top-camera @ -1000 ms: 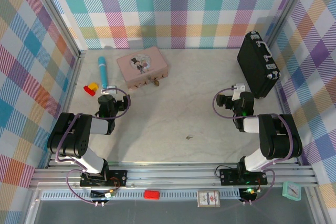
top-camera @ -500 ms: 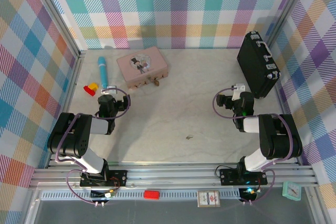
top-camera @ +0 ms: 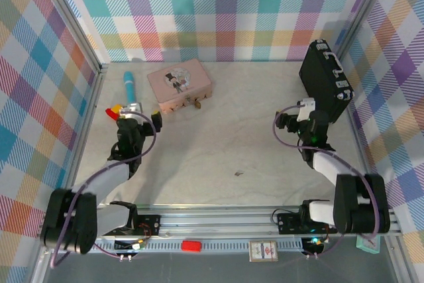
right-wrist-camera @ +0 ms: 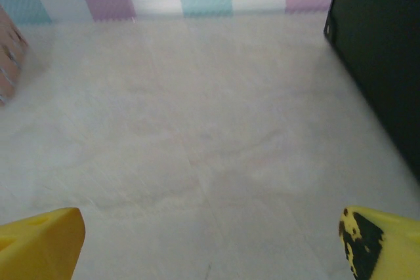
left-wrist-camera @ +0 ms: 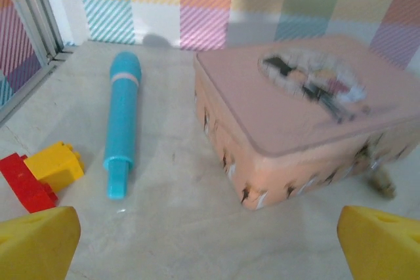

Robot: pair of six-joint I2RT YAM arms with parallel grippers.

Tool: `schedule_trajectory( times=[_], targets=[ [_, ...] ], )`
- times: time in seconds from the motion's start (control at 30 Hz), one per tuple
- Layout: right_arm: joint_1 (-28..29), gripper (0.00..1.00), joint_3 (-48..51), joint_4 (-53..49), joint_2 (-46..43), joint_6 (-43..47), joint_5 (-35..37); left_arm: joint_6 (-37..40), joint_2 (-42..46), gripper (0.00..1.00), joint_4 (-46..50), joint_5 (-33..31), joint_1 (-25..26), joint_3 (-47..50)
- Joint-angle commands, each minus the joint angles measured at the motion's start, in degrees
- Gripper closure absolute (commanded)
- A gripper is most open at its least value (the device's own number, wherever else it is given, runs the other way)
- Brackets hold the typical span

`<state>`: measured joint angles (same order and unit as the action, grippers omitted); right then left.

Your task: Unlock the padlock with the key

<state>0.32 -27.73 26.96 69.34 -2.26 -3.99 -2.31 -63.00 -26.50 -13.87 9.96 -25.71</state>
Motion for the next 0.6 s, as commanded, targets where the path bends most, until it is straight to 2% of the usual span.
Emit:
schedule_trajectory(
  times=[0.0, 0.1, 0.2, 0.23, 0.37, 0.47, 0.57],
  targets=[
    [-0.29, 0.01, -5.65, -14.55, -6.47, -5.82, -4.57, -11.72, 5.67, 0.00, 20.42, -3.74, 0.33, -7.39],
    [-0.31, 0.01, -12.30, -28.23, -11.93, -13.47, -4.66, -21.21, 7.44, 0.00, 37.34, -4.55, 0.33, -15.81],
    [-0.26, 0.01, -21.58, -50.34, -14.65, -27.92, 5.32, -23.92, 8.59, 0.00, 46.73, -0.97, 0.24, -19.87],
    [-0.32, 0.01, -22.48, -53.26, -15.15, -29.81, 6.79, -24.94, 9.59, 0.00, 47.83, 0.09, 0.24, -20.03],
    [-0.32, 0.01, -22.06, -57.14, -18.17, -28.49, 1.67, -33.08, 12.77, 0.00, 58.24, -2.56, 0.24, -20.14],
    [-0.32, 0.01, -21.95, -61.46, -18.78, -29.71, -4.80, -29.80, 14.78, 0.00, 58.93, 4.69, 0.25, -18.01],
    [-0.28, 0.01, -21.31, -65.60, -18.96, -32.24, -9.63, -27.07, 15.77, 0.00, 57.71, 15.63, 0.32, -15.20]
  ],
)
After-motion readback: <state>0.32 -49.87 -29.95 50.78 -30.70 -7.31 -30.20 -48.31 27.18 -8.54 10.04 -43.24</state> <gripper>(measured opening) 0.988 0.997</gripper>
